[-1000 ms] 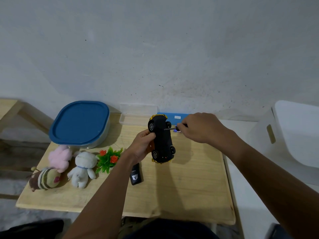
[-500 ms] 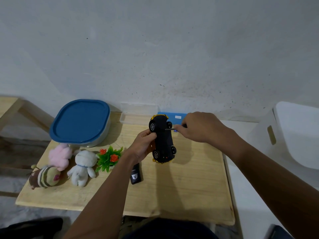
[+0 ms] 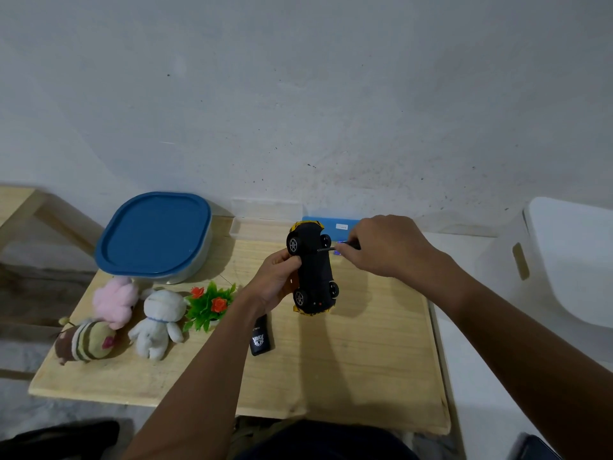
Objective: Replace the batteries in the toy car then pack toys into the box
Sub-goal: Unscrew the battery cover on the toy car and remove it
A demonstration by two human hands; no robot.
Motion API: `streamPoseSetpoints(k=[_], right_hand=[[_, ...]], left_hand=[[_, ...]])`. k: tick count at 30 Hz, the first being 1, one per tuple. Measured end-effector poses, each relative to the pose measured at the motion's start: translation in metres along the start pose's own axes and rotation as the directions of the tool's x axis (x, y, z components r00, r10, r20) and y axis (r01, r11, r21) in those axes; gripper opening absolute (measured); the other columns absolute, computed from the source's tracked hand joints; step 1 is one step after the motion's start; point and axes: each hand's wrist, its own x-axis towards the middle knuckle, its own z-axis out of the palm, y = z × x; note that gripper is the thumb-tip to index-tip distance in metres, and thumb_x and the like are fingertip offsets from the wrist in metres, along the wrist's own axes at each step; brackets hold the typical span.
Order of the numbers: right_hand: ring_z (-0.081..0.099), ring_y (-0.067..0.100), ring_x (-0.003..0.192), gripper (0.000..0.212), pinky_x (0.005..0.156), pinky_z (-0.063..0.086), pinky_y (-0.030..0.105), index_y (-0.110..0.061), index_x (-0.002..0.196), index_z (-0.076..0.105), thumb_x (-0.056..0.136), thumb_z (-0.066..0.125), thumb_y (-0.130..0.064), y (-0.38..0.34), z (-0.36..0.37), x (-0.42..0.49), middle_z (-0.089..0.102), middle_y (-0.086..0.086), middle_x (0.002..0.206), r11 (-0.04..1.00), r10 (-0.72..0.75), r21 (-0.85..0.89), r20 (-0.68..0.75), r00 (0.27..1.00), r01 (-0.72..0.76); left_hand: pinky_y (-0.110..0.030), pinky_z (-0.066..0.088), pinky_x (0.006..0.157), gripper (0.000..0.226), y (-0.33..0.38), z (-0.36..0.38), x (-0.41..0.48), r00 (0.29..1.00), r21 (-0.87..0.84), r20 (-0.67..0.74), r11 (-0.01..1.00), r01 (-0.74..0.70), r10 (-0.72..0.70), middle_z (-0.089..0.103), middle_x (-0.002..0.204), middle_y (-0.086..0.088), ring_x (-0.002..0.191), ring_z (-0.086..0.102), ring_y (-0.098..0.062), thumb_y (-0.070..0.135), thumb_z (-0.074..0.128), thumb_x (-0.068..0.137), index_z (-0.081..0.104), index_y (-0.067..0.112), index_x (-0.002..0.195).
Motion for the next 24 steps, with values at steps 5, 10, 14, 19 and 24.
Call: streamPoseSetpoints(k=[5, 10, 14, 19, 24], right_hand=[[0.058, 0.014, 0.082, 0.018, 0.065, 0.039, 0.027, -0.039, 0.106, 0.061, 0.088, 0.061, -0.044, 0.0050, -0.0053, -0.0024, 0.068, -0.009, 0.098, 0.995, -0.058, 0.082, 0.000, 0.998, 0.058], [0.057, 0.014, 0.070, 0.045, 0.061, 0.039, 0.027, -0.027, 0.088, 0.068, 0.092, 0.042, -0.063, 0.0028, -0.0009, -0.0011, 0.064, -0.006, 0.079, 1.000, 0.000, 0.026, 0.024, 1.000, 0.000], [0.056, 0.013, 0.074, 0.027, 0.062, 0.038, 0.027, -0.035, 0.100, 0.067, 0.093, 0.048, -0.052, 0.0052, 0.0026, -0.0023, 0.068, -0.009, 0.090, 0.999, -0.026, 0.042, -0.018, 1.000, 0.027], [0.051, 0.010, 0.078, 0.019, 0.064, 0.037, 0.026, -0.041, 0.108, 0.061, 0.089, 0.059, -0.042, 0.0061, 0.0013, -0.0059, 0.067, -0.012, 0.096, 0.985, -0.037, 0.167, 0.009, 0.999, 0.034], [0.051, 0.012, 0.075, 0.027, 0.063, 0.036, 0.026, -0.039, 0.110, 0.061, 0.090, 0.052, -0.056, 0.0068, 0.0038, -0.0076, 0.062, -0.009, 0.087, 0.991, -0.028, 0.126, -0.045, 0.999, 0.033]], left_hand=[[-0.048, 0.051, 0.093, 0.045, -0.0042, 0.0017, -0.0004, 1.000, -0.006, -0.015, 1.000, 0.010, -0.010, 0.065, 0.113, -0.021, 0.106, 0.061, -0.035, 0.020, 0.060, 0.083, 0.061, -0.001, 0.123], [-0.045, 0.054, 0.089, 0.044, -0.0031, 0.0027, -0.0009, 1.000, -0.016, -0.003, 1.000, 0.012, -0.012, 0.067, 0.112, -0.018, 0.105, 0.064, -0.032, 0.020, 0.060, 0.083, 0.062, 0.002, 0.123], [-0.041, 0.055, 0.084, 0.044, -0.0042, 0.0022, -0.0012, 1.000, -0.016, -0.026, 1.000, 0.016, -0.016, 0.066, 0.112, -0.019, 0.104, 0.064, -0.032, 0.019, 0.060, 0.084, 0.060, -0.001, 0.123], [-0.033, 0.057, 0.072, 0.027, -0.0043, 0.0042, -0.0022, 0.999, -0.037, -0.030, 0.999, 0.012, -0.013, 0.071, 0.102, -0.013, 0.092, 0.069, -0.026, 0.005, 0.050, 0.097, 0.060, -0.003, 0.121], [-0.033, 0.057, 0.075, 0.029, -0.0024, 0.0052, -0.0032, 0.999, -0.030, -0.020, 0.999, 0.034, -0.035, 0.071, 0.103, -0.013, 0.096, 0.069, -0.026, 0.009, 0.049, 0.098, 0.061, -0.002, 0.123]])
